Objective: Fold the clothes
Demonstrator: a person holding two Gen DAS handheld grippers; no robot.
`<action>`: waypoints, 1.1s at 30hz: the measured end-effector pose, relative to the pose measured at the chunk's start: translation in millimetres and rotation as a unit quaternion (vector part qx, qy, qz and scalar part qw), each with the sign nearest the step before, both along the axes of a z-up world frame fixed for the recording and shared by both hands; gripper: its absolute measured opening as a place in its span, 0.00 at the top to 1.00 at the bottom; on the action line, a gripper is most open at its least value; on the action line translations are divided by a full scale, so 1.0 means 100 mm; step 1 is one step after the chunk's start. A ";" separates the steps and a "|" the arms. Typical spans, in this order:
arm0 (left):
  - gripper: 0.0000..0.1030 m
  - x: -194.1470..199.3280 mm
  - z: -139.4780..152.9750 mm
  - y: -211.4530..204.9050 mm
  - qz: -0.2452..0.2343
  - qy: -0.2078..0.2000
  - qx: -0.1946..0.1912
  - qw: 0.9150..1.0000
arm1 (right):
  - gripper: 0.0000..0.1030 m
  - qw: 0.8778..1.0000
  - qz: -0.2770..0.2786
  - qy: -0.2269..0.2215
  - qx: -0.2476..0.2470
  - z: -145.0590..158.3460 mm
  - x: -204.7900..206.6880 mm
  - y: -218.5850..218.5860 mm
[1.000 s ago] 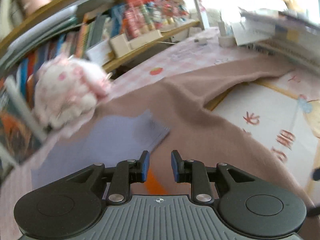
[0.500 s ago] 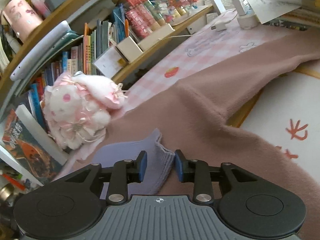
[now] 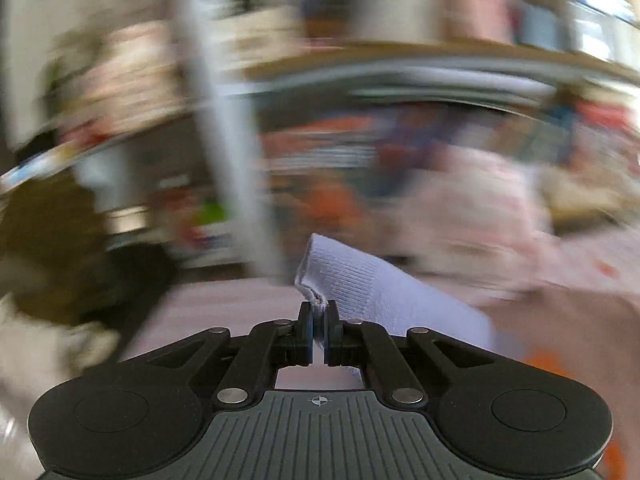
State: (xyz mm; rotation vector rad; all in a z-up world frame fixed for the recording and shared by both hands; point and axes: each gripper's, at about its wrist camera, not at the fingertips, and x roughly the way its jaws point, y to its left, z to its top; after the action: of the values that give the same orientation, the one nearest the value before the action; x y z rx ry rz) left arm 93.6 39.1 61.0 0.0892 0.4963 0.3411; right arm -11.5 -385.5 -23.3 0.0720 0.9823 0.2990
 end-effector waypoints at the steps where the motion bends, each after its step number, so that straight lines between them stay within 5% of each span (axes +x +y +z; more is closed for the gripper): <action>1: 0.96 -0.05 0.05 0.28 0.024 -0.001 -0.005 1.000 | 0.65 1.000 -0.009 0.002 0.002 0.00 -0.01 0.03; 8: 0.96 -0.11 0.01 1.37 0.085 0.032 0.029 0.995 | 0.65 0.997 -0.082 0.007 -0.010 -0.05 -0.12 0.20; 12: 0.94 -0.03 -0.17 1.66 0.094 0.062 0.045 0.993 | 0.65 0.993 -0.117 0.006 -0.019 -0.09 -0.18 0.26; 17: 0.80 -0.11 -0.24 1.77 0.118 0.097 0.061 0.986 | 0.65 0.990 -0.135 0.000 -0.033 -0.07 -0.27 0.35; 23: 0.56 -0.76 -0.17 1.35 0.002 0.062 -0.064 0.996 | 0.65 0.988 -0.152 -0.006 -0.040 -0.03 -0.38 0.36; 27: 0.51 -1.06 -0.45 0.91 -0.090 0.102 -0.164 0.977 | 0.65 0.984 -0.176 -0.010 -0.031 -0.03 -0.44 0.33; 33: 0.51 -1.34 -0.85 0.44 -0.136 0.167 -0.194 0.957 | 0.65 0.979 -0.202 -0.011 -0.016 -0.05 -0.53 0.30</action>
State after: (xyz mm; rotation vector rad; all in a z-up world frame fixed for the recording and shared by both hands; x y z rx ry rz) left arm -40.0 83.5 -23.5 -0.1685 0.8667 -0.0489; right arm -64.1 -355.9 -28.1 0.2350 0.9265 -0.0904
